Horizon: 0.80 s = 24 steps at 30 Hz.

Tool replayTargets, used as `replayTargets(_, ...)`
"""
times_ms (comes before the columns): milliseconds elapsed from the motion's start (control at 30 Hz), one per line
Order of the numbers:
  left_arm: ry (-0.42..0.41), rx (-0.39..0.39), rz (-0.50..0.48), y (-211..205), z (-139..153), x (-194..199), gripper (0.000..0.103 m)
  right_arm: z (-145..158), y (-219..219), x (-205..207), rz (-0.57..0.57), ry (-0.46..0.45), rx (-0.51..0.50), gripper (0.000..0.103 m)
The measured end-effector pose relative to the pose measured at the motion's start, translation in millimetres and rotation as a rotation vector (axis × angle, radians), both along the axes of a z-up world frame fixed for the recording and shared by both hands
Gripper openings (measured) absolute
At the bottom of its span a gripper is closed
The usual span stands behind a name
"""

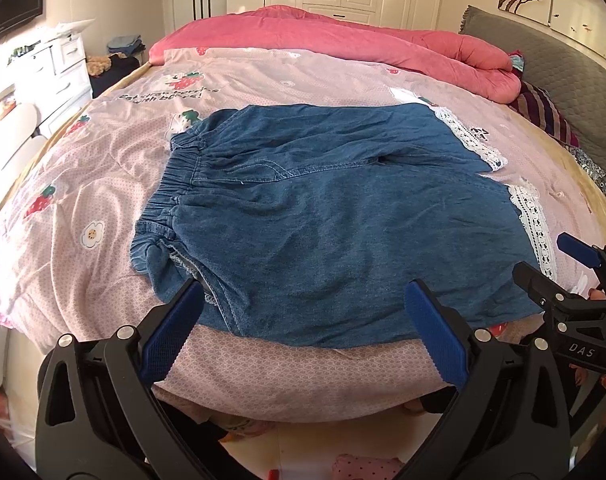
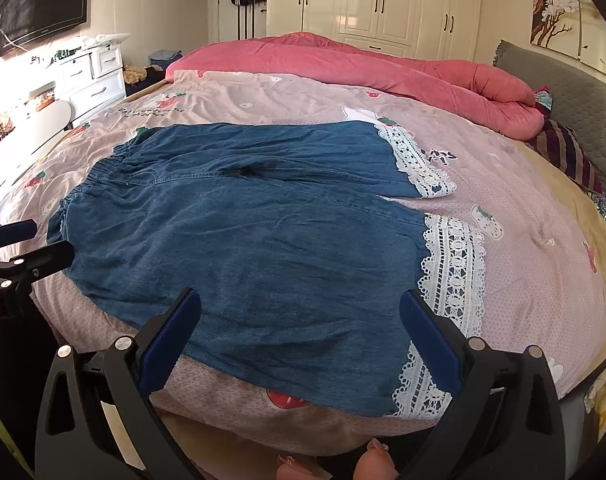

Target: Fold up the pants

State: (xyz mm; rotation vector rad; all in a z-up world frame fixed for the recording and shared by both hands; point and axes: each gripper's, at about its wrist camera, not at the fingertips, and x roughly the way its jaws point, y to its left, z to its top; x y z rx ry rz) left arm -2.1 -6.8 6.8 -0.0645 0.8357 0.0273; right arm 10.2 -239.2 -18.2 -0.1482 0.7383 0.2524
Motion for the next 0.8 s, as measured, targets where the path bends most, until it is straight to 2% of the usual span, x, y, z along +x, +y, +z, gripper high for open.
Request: replayTargets(800, -0.004, 0.002, 0.000, -2.6, -0.4, 0.2, 0.095, -0.8, 3.5, -0.3, 0.010, -0.002, 0.001, 0.099)
